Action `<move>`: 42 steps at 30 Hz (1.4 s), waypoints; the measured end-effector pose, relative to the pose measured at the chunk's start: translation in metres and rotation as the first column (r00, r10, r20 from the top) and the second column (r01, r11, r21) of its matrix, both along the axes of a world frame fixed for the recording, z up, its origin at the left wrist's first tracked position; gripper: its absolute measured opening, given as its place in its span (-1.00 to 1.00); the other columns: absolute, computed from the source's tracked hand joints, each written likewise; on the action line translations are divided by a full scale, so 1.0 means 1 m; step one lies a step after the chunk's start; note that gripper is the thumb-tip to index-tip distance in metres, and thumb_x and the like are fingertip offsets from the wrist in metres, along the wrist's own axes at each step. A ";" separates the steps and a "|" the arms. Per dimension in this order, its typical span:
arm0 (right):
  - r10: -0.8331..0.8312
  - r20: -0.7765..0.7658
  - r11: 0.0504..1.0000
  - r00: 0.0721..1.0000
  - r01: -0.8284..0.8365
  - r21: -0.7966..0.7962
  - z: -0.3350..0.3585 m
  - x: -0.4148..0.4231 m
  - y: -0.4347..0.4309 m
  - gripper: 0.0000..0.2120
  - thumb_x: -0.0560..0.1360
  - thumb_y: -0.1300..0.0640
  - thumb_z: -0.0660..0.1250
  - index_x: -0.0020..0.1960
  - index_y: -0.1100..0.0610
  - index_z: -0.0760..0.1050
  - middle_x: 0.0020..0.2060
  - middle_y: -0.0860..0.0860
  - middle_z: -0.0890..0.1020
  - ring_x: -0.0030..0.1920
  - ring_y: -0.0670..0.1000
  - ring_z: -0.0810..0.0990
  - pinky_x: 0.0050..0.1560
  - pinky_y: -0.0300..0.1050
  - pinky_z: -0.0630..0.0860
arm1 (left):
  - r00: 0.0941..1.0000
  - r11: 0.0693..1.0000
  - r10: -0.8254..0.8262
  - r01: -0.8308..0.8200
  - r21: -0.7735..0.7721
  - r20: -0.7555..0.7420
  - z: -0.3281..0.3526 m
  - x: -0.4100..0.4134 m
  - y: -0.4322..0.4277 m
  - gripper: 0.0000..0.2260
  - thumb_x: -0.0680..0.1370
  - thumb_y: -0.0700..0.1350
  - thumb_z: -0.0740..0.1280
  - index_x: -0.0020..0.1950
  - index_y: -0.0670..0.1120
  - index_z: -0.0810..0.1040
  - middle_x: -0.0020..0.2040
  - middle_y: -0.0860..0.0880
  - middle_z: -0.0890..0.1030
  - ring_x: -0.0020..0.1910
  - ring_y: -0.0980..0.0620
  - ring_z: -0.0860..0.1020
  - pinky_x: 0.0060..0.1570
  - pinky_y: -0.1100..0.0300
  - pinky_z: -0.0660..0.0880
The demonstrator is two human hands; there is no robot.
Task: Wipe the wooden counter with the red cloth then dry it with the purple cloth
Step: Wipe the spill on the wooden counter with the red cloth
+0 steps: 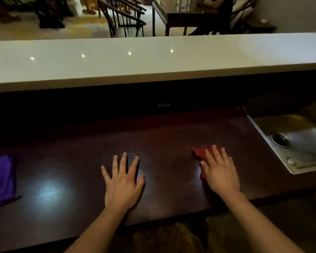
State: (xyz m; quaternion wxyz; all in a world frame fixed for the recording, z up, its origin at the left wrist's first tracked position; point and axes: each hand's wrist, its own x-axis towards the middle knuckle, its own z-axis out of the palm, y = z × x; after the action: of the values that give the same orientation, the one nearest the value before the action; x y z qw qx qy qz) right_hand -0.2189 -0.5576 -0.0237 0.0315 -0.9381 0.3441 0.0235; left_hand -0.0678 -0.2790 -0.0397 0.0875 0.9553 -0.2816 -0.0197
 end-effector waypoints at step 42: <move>0.587 0.039 0.810 0.809 -0.587 -0.015 -0.004 0.124 0.030 -0.45 0.56 -0.28 -0.06 0.48 -0.09 0.21 0.54 0.00 0.16 0.54 0.12 0.03 0.49 0.10 0.09 | 1.000 1.000 -0.004 0.004 0.017 -0.009 -0.001 0.000 -0.003 -0.46 0.57 0.30 -0.05 0.51 0.17 0.25 0.56 -0.06 0.22 0.57 -0.10 0.02 0.46 -0.33 -0.03</move>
State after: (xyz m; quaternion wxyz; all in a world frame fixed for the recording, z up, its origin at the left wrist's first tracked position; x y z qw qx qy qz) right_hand -0.0950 -0.5274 -0.0276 0.0287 -0.9988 0.0373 0.0120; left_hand -0.0674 -0.2824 -0.0402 0.0805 0.9554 -0.2827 -0.0264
